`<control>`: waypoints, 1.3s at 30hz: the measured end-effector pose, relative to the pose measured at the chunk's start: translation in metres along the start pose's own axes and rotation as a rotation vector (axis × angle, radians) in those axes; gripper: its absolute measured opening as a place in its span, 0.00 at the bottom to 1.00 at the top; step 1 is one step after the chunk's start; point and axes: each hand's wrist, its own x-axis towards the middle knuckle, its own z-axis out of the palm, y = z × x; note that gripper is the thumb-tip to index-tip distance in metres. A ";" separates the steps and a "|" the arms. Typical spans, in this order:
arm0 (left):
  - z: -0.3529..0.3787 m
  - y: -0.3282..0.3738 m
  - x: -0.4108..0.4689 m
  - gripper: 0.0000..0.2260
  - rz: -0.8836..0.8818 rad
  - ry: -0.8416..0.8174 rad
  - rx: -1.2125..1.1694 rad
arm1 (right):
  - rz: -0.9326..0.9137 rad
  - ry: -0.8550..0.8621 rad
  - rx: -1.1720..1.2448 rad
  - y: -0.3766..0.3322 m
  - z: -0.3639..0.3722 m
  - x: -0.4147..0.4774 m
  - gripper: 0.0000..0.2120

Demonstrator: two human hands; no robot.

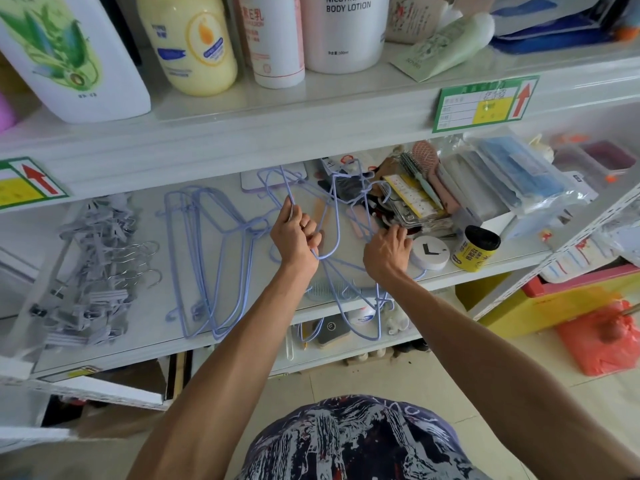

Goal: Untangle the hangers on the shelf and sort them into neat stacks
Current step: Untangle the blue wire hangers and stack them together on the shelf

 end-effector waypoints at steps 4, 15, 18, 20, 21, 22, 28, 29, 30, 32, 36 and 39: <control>0.000 0.001 0.000 0.17 0.020 -0.022 0.012 | -0.081 0.000 -0.028 -0.001 -0.002 0.008 0.14; 0.004 0.001 0.000 0.15 0.072 -0.022 -0.011 | -0.183 0.030 0.088 -0.019 -0.032 0.010 0.16; 0.009 0.004 -0.001 0.16 0.077 -0.022 -0.047 | -0.236 0.051 0.080 -0.024 -0.042 0.002 0.15; 0.013 0.007 -0.002 0.15 0.076 -0.015 -0.067 | -0.261 0.060 0.088 -0.025 -0.045 -0.003 0.14; 0.014 0.010 -0.002 0.15 0.079 -0.008 -0.069 | -0.269 0.057 0.088 -0.025 -0.045 -0.006 0.15; 0.015 0.014 -0.001 0.14 0.086 -0.002 -0.072 | -0.272 0.051 0.083 -0.025 -0.046 -0.008 0.15; 0.005 0.034 0.018 0.12 0.122 0.008 -0.131 | -0.230 0.038 0.111 -0.012 -0.047 -0.017 0.16; 0.004 0.034 0.017 0.12 0.119 0.003 -0.138 | -0.224 0.034 0.119 -0.012 -0.047 -0.017 0.16; 0.002 0.034 0.016 0.12 0.111 -0.002 -0.142 | -0.210 0.028 0.127 -0.014 -0.048 -0.017 0.16; -0.002 0.032 0.018 0.13 0.076 -0.014 -0.164 | -0.163 -0.003 0.149 -0.020 -0.046 -0.018 0.17; -0.018 0.037 0.029 0.14 0.036 -0.061 -0.225 | -0.048 -0.024 0.224 -0.017 -0.030 -0.013 0.17; -0.031 0.041 0.040 0.14 0.090 -0.082 -0.255 | -0.001 0.009 0.233 -0.013 -0.020 -0.011 0.17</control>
